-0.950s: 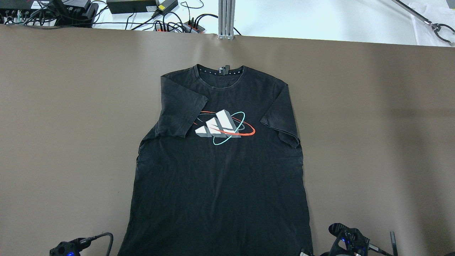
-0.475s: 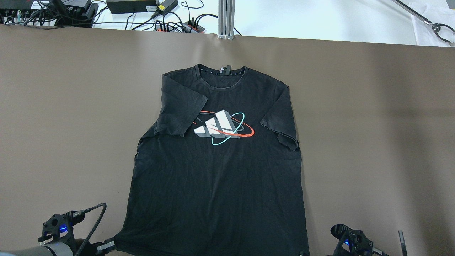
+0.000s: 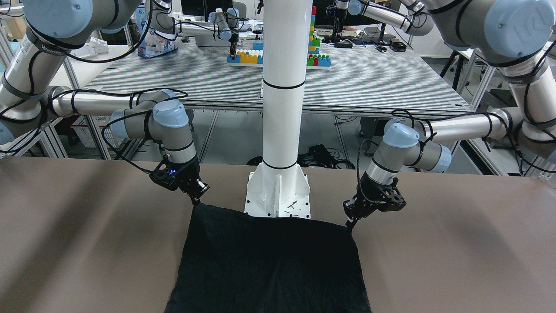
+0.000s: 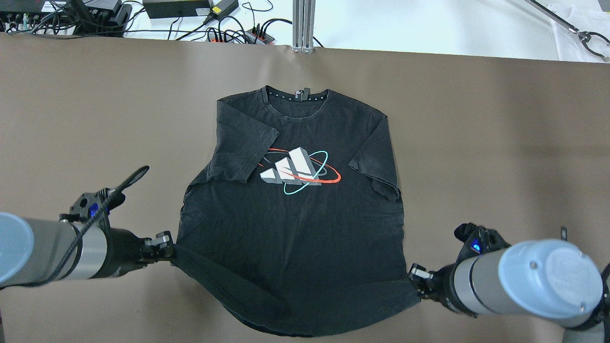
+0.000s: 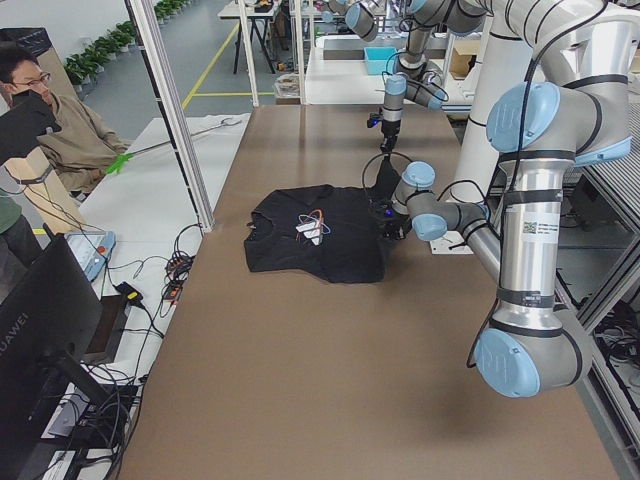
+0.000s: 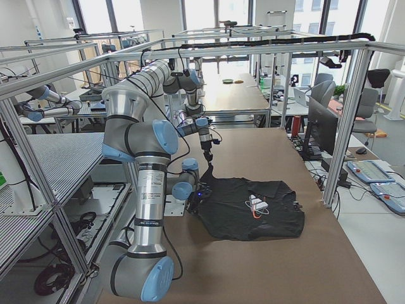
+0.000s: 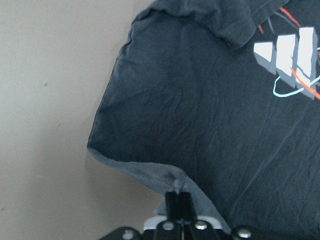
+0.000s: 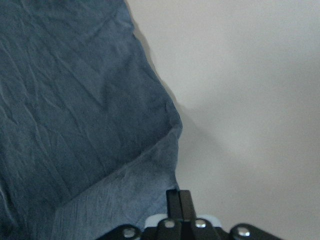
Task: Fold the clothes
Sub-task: 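Grasp the hem corners with both grippers and lift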
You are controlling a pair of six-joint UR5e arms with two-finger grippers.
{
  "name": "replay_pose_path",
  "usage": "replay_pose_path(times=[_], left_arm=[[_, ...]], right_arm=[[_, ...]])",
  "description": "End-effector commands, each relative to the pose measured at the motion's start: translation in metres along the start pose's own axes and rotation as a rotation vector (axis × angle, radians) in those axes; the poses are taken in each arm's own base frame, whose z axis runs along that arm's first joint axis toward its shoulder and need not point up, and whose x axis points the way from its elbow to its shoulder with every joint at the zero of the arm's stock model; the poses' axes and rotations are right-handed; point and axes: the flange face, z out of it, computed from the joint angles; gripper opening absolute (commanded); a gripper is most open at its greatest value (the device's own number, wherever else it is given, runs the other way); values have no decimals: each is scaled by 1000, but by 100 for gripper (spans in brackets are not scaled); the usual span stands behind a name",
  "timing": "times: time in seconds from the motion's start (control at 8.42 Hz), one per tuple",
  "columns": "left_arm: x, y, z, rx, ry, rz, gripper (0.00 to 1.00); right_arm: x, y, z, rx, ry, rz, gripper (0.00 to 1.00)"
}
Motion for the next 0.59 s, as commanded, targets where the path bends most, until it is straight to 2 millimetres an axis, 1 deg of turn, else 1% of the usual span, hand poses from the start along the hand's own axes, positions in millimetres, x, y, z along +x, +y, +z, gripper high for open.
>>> replay_pose_path(times=[0.0,0.12,0.24,0.36,0.47], left_arm=[[17,-78,-12,48,-19,-16,0],[14,-102,-20,58,-22,-26,0],[9,-124,-21,73,-35,-34,0],[19,-142,-17,96,-34,-19,0],[33,-167,-7,120,-37,-32,0]], right_arm=[[-38,-87,-5,66,-9,-17,0],[-56,-108,-5,92,-17,-28,0],[-56,-132,-16,128,-21,-74,0],[-56,-161,-17,160,-6,-117,0],[-84,-183,-13,180,-4,-117,0]])
